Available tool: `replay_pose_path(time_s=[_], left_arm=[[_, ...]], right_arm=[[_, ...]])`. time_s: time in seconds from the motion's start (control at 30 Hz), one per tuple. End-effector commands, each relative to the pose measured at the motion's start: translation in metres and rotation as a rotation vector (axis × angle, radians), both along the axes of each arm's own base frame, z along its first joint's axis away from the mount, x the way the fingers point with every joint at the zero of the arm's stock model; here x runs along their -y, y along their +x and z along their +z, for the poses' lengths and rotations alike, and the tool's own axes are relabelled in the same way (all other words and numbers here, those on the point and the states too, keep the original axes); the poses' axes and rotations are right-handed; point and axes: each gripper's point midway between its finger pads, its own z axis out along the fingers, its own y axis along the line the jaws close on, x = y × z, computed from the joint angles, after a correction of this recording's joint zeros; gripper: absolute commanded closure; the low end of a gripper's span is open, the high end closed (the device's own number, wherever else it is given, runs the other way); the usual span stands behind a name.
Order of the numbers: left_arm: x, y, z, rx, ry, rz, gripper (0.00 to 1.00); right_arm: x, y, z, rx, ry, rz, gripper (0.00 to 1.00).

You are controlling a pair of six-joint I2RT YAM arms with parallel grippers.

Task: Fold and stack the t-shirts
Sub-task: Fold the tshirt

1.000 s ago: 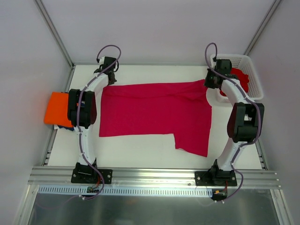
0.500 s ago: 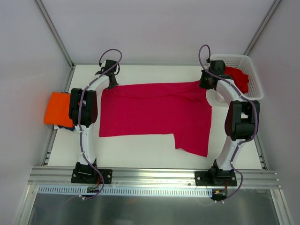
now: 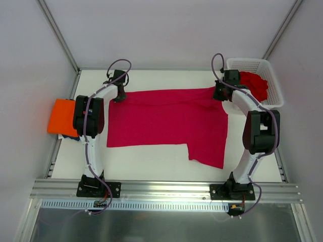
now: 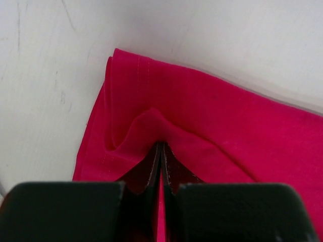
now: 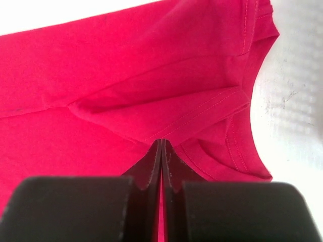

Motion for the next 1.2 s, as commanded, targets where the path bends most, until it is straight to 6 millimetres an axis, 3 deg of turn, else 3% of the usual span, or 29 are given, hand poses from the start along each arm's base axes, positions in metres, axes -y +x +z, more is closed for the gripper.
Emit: replay_pose_path(time_s=[0.0, 0.07, 0.2, 0.43, 0.6, 0.73, 0.83, 0.87, 0.93, 0.97, 1.0, 1.03, 1.1, 1.13, 1.17], left_arm=[[-0.001, -0.029, 0.016, 0.002, -0.011, 0.045, 1.0], [-0.003, -0.039, 0.023, 0.012, -0.015, 0.062, 1.0], [-0.005, -0.068, 0.014, -0.026, -0.006, 0.081, 1.0], [-0.002, -0.092, 0.011, -0.033, 0.016, 0.104, 1.0], [0.007, -0.097, 0.025, -0.002, 0.003, 0.086, 1.0], [0.019, -0.103, 0.055, 0.068, -0.026, 0.061, 1.0], [0.026, -0.1, 0.076, 0.121, -0.038, 0.038, 1.0], [0.027, -0.091, 0.09, 0.155, -0.046, 0.036, 1.0], [0.029, -0.08, 0.089, 0.149, -0.021, 0.017, 1.0], [0.031, -0.067, 0.099, 0.176, -0.021, 0.014, 1.0], [0.032, -0.06, 0.097, 0.171, -0.009, 0.004, 1.0], [0.033, -0.054, 0.08, 0.136, 0.006, 0.0, 1.0], [0.039, -0.037, 0.079, 0.14, 0.004, -0.02, 1.0], [0.04, -0.033, 0.062, 0.106, 0.009, -0.022, 1.0], [0.043, -0.024, 0.064, 0.117, -0.002, -0.026, 1.0]], right_arm=[[-0.004, 0.005, 0.04, 0.109, 0.01, 0.007, 0.99], [-0.005, 0.006, 0.041, 0.109, 0.018, 0.004, 0.99], [-0.008, 0.004, 0.039, 0.103, 0.024, 0.004, 0.99], [-0.008, -0.004, 0.033, 0.091, 0.004, 0.009, 0.99], [-0.006, -0.006, 0.028, 0.082, -0.005, 0.01, 0.99], [-0.007, -0.006, 0.023, 0.074, -0.005, 0.011, 0.99], [-0.007, -0.005, 0.023, 0.076, -0.007, 0.011, 0.99], [-0.005, -0.005, 0.022, 0.076, -0.011, 0.007, 1.0], [-0.004, -0.002, 0.023, 0.088, -0.013, -0.004, 0.99], [-0.003, 0.0, 0.025, 0.094, -0.013, -0.009, 0.99], [-0.003, 0.003, 0.022, 0.091, -0.014, -0.012, 0.99], [-0.003, 0.005, 0.022, 0.089, -0.013, -0.013, 0.99], [-0.005, 0.015, 0.028, 0.1, -0.008, -0.015, 0.99], [-0.005, 0.016, 0.019, 0.072, -0.011, -0.015, 1.0], [-0.006, 0.019, 0.018, 0.068, -0.006, -0.014, 0.99]])
